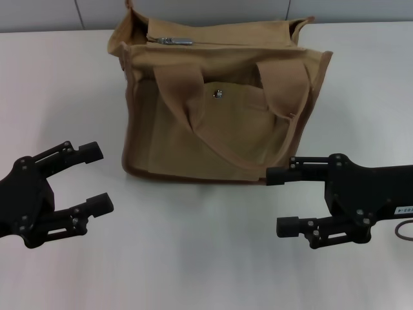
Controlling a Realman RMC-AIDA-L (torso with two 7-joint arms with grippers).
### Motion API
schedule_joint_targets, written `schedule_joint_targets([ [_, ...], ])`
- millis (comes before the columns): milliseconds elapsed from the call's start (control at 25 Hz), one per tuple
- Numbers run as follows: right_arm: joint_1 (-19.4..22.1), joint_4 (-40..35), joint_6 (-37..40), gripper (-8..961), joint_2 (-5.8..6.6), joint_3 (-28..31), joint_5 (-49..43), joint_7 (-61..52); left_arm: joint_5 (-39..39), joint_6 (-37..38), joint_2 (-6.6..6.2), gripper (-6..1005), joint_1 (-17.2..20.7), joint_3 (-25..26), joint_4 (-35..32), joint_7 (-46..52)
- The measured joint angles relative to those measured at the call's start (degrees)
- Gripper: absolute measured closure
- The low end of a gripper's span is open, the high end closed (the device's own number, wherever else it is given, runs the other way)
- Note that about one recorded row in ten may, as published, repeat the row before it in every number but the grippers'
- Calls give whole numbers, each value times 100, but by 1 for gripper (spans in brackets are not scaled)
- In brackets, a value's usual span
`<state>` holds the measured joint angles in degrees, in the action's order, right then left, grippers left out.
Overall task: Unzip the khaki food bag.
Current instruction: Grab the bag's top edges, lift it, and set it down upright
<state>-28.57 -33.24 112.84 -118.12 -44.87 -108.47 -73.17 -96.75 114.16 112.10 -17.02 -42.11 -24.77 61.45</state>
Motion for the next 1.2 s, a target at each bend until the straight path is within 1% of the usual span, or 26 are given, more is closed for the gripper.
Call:
schedule_joint_targets([
  [120,-4,2,-2,176,-12,-5,-2,110,-2,5,-2,140,22,-5,-4,7],
  [320,11,18,-2,176,-18,26,1,232,-21,3,1,141,30,-37,20,2],
  [560,40,26,-1,175,-23,46,32,319,-80,-10,36,141,28,-25,18,-11],
  [640,52,32,-1,175,-31,47,34,340,-81,-39,65,141,28,3,21,-48],
  [840,120,36,1,175,-44,56,42,374,-62,-484,221,142,30,17,22,-126],
  [960,152,37,1,175,-64,57,46,391,-36,-946,373,142,-14,127,23,-128],
  [1000,152,37,1,175,-64,57,46,391,-32,-1155,458,142,-47,258,26,-151],
  [1040,168,37,0,175,-69,57,46,396,-31,-1265,508,142,-61,340,28,-191],
  [1120,194,39,-2,175,-76,57,46,426,-29,-1460,597,142,-93,523,30,-316],
  [1200,223,49,-3,175,-82,57,46,454,-24,-1594,645,143,-129,763,76,-457],
])
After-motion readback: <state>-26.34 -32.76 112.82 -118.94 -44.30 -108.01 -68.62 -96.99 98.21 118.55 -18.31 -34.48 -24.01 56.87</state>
